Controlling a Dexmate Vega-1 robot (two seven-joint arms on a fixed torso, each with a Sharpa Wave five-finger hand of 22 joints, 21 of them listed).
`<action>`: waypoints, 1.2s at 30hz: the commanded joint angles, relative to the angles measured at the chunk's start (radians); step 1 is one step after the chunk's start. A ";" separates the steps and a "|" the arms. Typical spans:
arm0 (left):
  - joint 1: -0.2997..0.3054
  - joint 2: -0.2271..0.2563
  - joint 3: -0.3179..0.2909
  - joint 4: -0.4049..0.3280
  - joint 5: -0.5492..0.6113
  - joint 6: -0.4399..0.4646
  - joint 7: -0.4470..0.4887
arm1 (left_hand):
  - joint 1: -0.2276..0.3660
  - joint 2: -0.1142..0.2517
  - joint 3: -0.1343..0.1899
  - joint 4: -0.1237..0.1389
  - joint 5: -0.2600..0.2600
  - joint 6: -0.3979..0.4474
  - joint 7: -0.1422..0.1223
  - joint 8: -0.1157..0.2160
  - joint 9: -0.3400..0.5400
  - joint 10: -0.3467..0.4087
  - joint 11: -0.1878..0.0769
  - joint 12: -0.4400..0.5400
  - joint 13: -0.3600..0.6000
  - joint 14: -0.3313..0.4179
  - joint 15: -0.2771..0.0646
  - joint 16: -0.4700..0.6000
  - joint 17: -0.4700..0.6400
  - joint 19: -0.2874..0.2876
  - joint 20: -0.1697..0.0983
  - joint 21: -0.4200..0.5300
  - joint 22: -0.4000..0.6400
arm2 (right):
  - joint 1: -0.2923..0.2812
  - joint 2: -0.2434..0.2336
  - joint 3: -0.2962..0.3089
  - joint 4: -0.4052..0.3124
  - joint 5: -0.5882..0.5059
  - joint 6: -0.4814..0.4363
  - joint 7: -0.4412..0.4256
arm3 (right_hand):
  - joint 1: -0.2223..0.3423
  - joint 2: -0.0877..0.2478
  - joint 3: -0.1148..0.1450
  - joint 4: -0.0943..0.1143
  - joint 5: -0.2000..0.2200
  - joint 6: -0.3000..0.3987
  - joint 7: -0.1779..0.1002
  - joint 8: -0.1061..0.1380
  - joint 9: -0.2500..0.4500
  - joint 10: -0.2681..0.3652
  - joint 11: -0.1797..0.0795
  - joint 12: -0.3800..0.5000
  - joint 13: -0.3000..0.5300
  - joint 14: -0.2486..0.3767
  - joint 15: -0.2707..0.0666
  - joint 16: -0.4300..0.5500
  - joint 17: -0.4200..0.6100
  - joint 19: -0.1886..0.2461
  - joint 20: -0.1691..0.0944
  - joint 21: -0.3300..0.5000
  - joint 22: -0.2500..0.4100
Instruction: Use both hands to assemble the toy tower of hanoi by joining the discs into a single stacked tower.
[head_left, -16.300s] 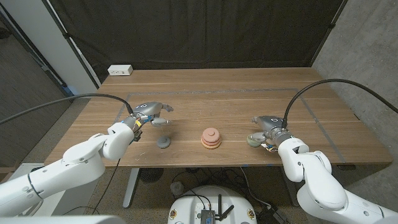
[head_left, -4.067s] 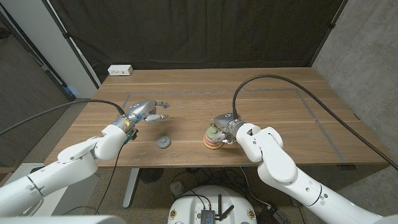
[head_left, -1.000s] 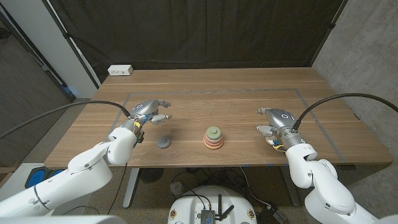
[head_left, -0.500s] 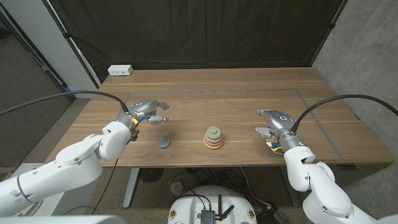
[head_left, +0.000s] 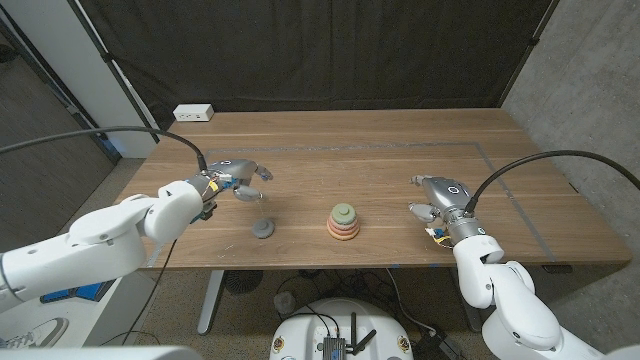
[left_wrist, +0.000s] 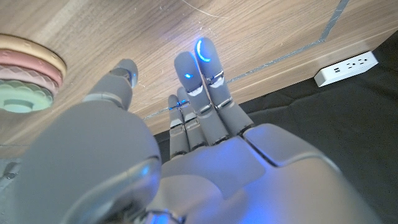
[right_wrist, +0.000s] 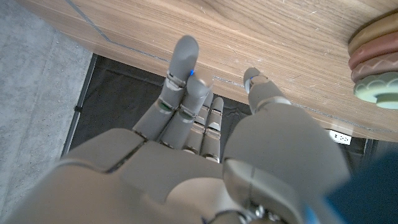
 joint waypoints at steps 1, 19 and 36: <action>-0.029 0.089 -0.002 0.036 -0.042 -0.122 -0.099 | 0.001 -0.014 -0.008 -0.001 -0.005 -0.011 0.004 -0.002 0.002 -0.014 0.004 -0.005 0.000 0.011 -0.069 0.005 0.000 -0.005 -0.115 0.006 0.002 | 0.026 -0.018 -0.032 -0.002 0.007 -0.023 0.002 | -0.007 -0.001 -0.003 0.004 0.004 0.009 0.002 0.004 0.003 0.009 -0.003 0.005 0.003 -0.003 -0.019 -0.004 0.003 -0.004 -0.053 -0.001 0.001; -0.044 0.151 0.038 0.084 -0.088 -0.214 -0.110 | -0.023 -0.043 -0.039 0.009 -0.020 -0.094 0.011 -0.008 -0.007 -0.089 0.039 -0.010 -0.024 0.008 -0.068 0.005 -0.014 -0.006 -0.113 -0.004 -0.002 | 0.055 -0.039 -0.054 -0.009 0.005 -0.047 0.029 | -0.009 0.003 -0.007 0.003 0.005 0.014 0.005 0.003 0.003 0.012 -0.005 0.004 0.010 -0.003 -0.019 -0.008 0.002 -0.007 -0.054 0.001 0.001; 0.000 0.170 0.033 0.110 0.007 -0.267 -0.068 | -0.001 -0.047 -0.047 0.002 -0.028 -0.070 -0.001 0.011 -0.010 -0.060 0.017 0.009 -0.040 0.039 -0.069 0.030 -0.005 0.022 -0.116 0.006 0.002 | 0.092 -0.035 -0.082 0.004 0.000 -0.056 0.056 | -0.008 0.007 -0.012 0.001 0.007 0.020 0.003 0.002 0.002 0.024 -0.006 0.002 0.015 -0.006 -0.019 -0.019 -0.004 -0.012 -0.054 0.005 0.001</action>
